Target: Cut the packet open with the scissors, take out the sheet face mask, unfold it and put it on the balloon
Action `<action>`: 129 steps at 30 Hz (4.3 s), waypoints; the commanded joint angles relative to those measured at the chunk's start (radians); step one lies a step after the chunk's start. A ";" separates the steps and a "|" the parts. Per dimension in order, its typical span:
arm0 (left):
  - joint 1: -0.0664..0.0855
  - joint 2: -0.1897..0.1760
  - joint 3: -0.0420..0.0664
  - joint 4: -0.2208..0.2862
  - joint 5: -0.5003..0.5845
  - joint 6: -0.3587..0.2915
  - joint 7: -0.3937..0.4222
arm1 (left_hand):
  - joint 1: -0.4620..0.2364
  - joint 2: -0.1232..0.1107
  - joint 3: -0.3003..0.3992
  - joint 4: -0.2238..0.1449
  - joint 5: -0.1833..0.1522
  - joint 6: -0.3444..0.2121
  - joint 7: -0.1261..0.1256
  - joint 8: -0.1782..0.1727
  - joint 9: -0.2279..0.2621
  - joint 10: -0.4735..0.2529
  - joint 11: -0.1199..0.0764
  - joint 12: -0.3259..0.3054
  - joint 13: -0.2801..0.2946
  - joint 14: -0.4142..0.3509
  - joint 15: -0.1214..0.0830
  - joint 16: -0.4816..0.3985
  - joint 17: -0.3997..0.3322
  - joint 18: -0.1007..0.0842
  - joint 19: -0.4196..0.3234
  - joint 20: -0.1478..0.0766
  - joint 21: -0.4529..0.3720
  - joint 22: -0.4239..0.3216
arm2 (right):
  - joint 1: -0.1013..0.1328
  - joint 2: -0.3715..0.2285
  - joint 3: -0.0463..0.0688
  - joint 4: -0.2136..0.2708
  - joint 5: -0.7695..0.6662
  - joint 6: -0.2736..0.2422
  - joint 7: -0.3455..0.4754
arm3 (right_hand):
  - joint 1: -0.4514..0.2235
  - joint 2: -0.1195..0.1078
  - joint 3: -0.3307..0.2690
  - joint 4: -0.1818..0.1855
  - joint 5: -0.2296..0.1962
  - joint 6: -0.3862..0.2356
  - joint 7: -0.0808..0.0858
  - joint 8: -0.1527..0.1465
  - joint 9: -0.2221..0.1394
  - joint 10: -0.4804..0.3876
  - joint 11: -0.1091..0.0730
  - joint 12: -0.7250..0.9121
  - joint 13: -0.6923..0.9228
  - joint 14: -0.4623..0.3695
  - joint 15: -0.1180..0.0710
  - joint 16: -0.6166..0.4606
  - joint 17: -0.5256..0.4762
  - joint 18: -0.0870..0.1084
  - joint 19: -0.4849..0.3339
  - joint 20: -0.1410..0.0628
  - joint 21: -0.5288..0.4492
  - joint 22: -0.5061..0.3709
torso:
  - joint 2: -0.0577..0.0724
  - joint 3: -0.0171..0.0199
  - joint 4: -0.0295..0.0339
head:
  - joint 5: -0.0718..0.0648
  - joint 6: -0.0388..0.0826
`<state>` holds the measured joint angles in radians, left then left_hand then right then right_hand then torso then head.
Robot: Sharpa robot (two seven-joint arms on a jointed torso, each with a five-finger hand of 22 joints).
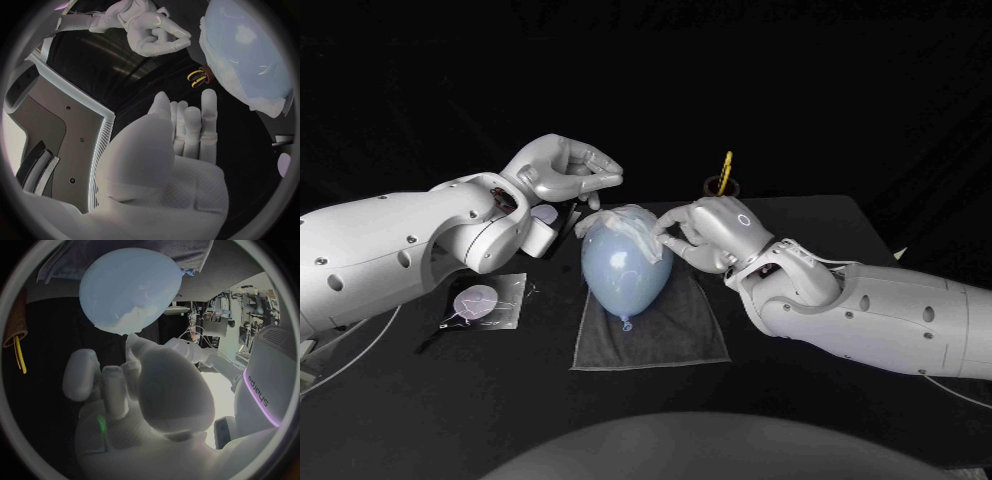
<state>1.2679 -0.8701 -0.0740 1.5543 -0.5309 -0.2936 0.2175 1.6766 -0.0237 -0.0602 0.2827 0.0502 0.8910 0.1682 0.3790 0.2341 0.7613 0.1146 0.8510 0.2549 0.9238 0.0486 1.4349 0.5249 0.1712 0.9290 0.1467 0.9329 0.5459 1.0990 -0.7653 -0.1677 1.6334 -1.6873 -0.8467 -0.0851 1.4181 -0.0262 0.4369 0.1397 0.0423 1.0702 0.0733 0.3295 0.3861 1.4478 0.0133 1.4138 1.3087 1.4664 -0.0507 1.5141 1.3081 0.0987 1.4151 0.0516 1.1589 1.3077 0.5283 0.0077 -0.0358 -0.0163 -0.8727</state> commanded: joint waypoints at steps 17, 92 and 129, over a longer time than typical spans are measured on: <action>-0.001 0.000 0.001 0.001 0.013 0.022 0.021 | 0.013 -0.002 0.009 0.000 -0.001 -0.006 0.003 -0.007 -0.002 -0.008 0.001 -0.006 -0.002 0.001 0.007 -0.004 0.000 0.011 -0.007 0.002 0.004 0.001 | -0.025 0.003 -0.008 -0.007 -0.016 0.113 -0.011 | 0.027 -0.134 -0.506 0.143 0.007 -0.298 0.111 -0.188 -0.029 -0.120 0.083 -0.155 -0.024 -0.049 0.082 -0.064 0.031 0.031 -0.109 0.078 -0.270 0.034 | 0.001 0.0021 -0.0009 | 0.003 0.000; 0.000 -0.010 0.001 0.006 0.028 0.023 0.023 | 0.020 0.003 0.018 0.003 -0.001 -0.011 0.007 -0.013 -0.003 -0.014 0.005 -0.009 -0.003 -0.003 0.010 -0.006 -0.004 0.011 -0.010 0.004 0.007 0.004 | 0.044 -0.054 -0.002 0.048 0.245 0.148 0.209 | 0.155 0.127 -0.265 0.016 0.007 -0.210 0.044 0.040 0.168 0.036 0.022 0.012 0.124 0.076 0.018 0.030 0.206 -0.028 0.033 0.010 0.038 0.164 | -0.002 -0.0027 -0.0007 | 0.002 0.011; -0.001 -0.057 -0.001 -0.051 0.274 0.064 0.100 | 0.014 0.004 0.023 0.007 -0.001 -0.017 0.010 -0.020 -0.005 -0.011 0.007 -0.007 -0.004 0.019 0.012 0.000 0.025 0.012 -0.007 0.006 0.012 0.006 | 0.378 -0.249 -0.035 0.213 1.096 0.928 -0.119 | -0.335 0.034 0.195 -0.016 0.349 0.226 -0.143 0.936 0.998 0.123 -0.140 0.157 0.262 0.104 -0.120 0.057 0.263 -0.078 0.136 -0.109 0.312 0.236 | -0.020 -0.0204 -0.0037 | 0.088 0.077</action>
<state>1.2674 -0.9280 -0.0763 1.5010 -0.3059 -0.2421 0.2869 1.6883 -0.0197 -0.0423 0.2869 0.0502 0.8803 0.1788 0.3652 0.2297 0.7544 0.1216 0.8472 0.2515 0.9366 0.0608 1.4347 0.5490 0.1686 0.9254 0.1503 0.9402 0.5509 1.4889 -1.0436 -0.2022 1.8663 -0.6045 0.1671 -0.1450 1.0980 0.0174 0.5462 0.2068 0.3898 1.0190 0.0215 1.2252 1.3060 1.4578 -0.1127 1.5675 1.3076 1.4580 -0.1560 1.5673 1.3073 0.0289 1.4648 -0.0522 1.4694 1.3081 0.5055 -0.0101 -0.0406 0.0625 -0.7952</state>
